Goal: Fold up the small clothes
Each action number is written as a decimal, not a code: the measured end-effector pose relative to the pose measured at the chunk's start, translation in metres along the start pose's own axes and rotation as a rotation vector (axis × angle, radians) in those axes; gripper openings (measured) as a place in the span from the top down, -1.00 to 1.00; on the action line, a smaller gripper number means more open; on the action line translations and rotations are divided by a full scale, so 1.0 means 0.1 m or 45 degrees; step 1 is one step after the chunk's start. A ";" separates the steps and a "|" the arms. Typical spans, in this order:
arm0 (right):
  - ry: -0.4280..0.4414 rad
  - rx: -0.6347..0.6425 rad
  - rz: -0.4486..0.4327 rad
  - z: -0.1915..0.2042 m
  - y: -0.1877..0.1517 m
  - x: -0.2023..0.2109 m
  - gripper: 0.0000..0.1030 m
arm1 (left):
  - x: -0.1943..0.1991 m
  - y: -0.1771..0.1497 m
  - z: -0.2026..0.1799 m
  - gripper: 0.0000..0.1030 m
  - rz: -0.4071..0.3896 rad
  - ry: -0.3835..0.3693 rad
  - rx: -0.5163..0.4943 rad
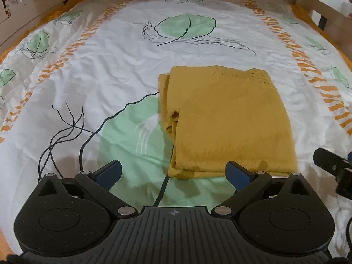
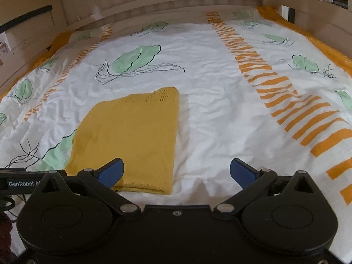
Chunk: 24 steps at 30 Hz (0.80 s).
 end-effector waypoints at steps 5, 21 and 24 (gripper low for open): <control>0.011 -0.008 0.027 0.01 -0.02 -0.04 -0.99 | -0.04 -0.02 0.01 -0.98 0.020 0.003 0.005; 0.035 -0.058 0.089 -0.02 -0.06 -0.13 -0.99 | -0.13 -0.06 0.02 -0.97 0.067 0.007 0.009; 0.042 -0.060 0.095 -0.01 -0.06 -0.15 -0.99 | -0.13 -0.06 0.02 -0.97 0.070 0.009 0.007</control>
Point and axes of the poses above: each gripper's, at about its wrist camera, not at the fingertips, and x roughly against the way its jaws point, z to its left, y to its top, the point moved 7 cm from there along -x, roughly the way its jaws point, and after that the axes turned 6 degrees about x, right-handed, at the moved point
